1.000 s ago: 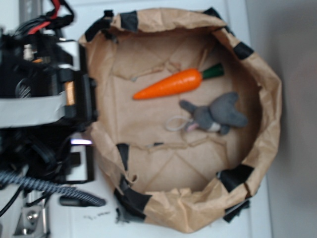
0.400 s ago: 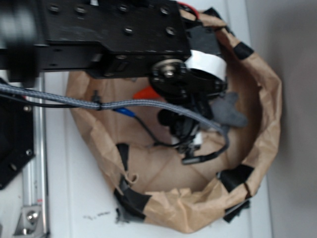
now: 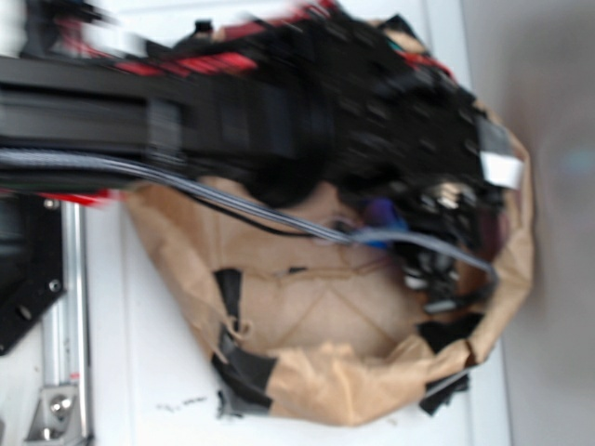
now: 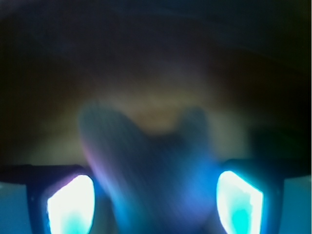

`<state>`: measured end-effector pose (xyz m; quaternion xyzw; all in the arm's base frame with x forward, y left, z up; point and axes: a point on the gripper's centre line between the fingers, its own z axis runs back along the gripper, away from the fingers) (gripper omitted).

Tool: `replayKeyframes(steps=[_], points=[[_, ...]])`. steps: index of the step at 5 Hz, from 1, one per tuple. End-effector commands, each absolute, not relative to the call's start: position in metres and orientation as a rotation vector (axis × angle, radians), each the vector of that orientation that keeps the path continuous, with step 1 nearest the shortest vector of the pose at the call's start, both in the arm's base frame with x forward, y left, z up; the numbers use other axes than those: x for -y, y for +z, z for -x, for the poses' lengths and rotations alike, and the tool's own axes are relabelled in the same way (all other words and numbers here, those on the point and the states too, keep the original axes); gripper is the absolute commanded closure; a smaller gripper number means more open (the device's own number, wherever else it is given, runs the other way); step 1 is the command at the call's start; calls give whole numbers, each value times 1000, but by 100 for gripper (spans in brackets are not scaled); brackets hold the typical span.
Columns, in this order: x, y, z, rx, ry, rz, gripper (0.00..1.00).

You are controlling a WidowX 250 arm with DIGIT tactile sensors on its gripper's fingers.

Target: Grab the gray animal.

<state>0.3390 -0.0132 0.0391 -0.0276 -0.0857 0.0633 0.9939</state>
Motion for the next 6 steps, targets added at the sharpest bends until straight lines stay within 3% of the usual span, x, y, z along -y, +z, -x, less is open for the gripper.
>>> replayKeyframes(steps=[1,2,3,5,6], points=[[69,21,-329,116,63,152,100],[66,51,-311,147,52,141,100],[50,96,-289,257,-4,57,100],[23,191,-272,241,-175,-12,100],[21,210,-270,249,-173,34,100]])
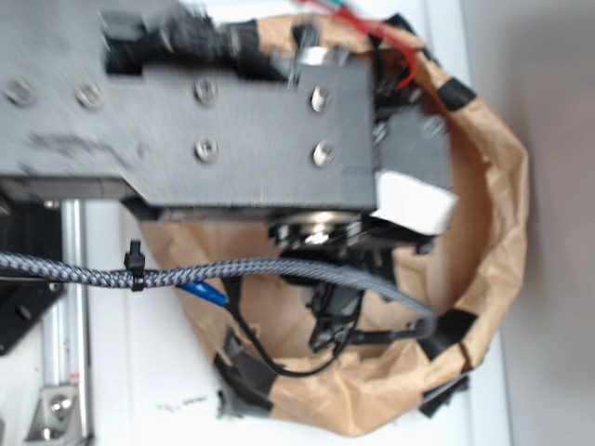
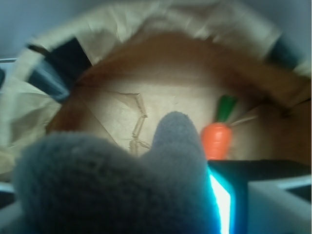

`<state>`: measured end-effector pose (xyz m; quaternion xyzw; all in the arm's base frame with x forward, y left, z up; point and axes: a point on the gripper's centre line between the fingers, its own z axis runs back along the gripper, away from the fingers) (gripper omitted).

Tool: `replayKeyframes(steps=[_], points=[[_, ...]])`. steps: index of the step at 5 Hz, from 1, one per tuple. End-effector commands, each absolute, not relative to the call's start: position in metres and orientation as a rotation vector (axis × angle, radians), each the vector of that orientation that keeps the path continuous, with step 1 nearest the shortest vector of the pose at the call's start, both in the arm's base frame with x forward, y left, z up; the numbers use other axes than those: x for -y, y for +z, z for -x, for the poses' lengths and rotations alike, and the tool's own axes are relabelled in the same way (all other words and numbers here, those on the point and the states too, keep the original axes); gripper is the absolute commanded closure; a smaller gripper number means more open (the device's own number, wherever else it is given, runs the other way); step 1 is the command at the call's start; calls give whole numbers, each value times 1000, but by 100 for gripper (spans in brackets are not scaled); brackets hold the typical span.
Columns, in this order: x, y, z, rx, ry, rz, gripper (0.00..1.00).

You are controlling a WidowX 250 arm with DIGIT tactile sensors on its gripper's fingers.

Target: Grab the gray animal.

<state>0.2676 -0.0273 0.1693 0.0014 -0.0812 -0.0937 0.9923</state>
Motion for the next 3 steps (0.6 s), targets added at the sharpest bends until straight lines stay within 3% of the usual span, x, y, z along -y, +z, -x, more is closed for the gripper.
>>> replayKeyframes(steps=[1,2,3], points=[[24,221,-264,200,-64,68,100],[26,221,-263,232,100,-9,100],[24,220,-268,270,175,-6,100]])
